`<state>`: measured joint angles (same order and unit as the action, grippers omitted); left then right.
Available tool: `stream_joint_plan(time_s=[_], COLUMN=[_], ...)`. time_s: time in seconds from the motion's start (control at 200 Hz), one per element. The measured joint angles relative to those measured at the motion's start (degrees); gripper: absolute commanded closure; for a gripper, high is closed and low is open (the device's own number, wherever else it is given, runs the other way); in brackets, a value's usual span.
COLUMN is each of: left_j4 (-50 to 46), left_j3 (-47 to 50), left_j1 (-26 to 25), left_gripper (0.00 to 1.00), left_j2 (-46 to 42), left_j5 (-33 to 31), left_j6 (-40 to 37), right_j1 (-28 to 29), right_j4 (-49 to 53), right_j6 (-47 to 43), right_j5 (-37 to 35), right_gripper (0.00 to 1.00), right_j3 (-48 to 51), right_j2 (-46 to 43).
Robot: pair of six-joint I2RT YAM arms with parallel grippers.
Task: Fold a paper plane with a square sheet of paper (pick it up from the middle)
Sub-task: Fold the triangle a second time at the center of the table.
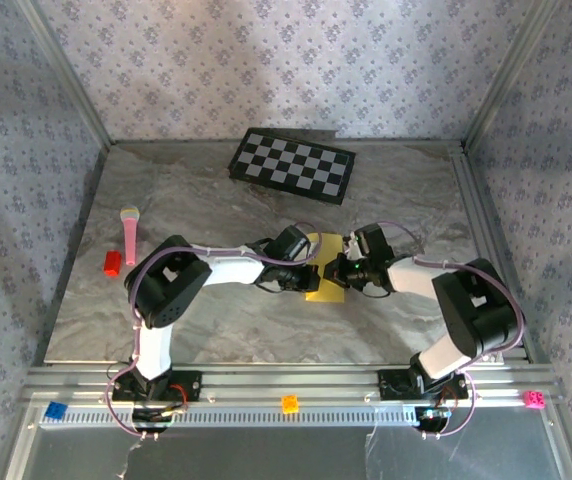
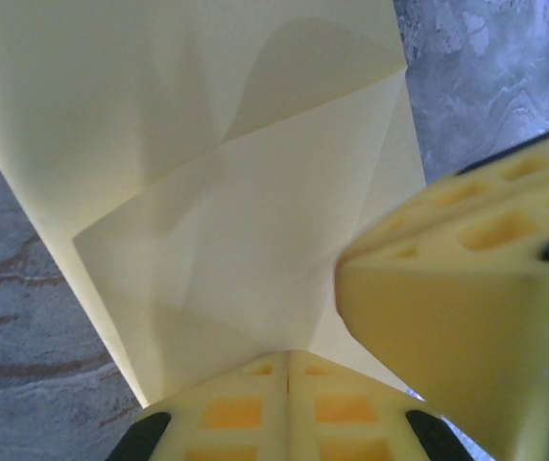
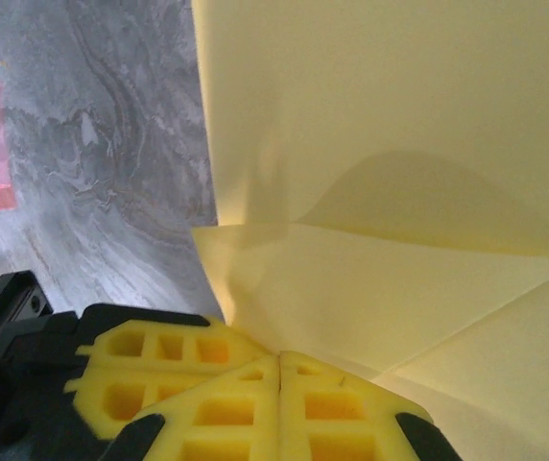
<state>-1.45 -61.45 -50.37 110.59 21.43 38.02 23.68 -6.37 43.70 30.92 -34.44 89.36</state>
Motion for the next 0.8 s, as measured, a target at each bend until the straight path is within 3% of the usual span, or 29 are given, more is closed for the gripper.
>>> stream_joint_plan(time_s=[0.8], left_j4=[1.6], left_j3=[1.1], left_j1=[-0.1], left_gripper=[1.00], left_j2=[-0.4], left_j5=[-0.2], left_j6=[0.0], right_j1=[-11.1], right_j4=[-4.4], right_j6=[1.7], right_j5=[3.1], right_gripper=[1.00], right_j3=[0.5], right_j2=[4.7])
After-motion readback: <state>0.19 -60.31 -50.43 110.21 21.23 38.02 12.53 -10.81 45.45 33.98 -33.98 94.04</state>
